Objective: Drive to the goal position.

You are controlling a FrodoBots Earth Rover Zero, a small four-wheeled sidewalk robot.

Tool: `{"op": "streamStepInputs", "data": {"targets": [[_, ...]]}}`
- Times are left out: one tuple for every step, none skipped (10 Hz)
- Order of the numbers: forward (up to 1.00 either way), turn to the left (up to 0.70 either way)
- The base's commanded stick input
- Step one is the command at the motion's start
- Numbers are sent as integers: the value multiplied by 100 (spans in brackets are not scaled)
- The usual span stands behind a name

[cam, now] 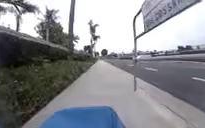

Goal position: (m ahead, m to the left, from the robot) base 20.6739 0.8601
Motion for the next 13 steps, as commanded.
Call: {"op": "streamStepInputs", "data": {"targets": [[100, 0], [100, 0], [100, 0], [100, 0], [100, 0], [100, 2], [100, 27], [100, 27], [100, 27], [100, 27], [100, 27], [100, 27], [100, 15]]}}
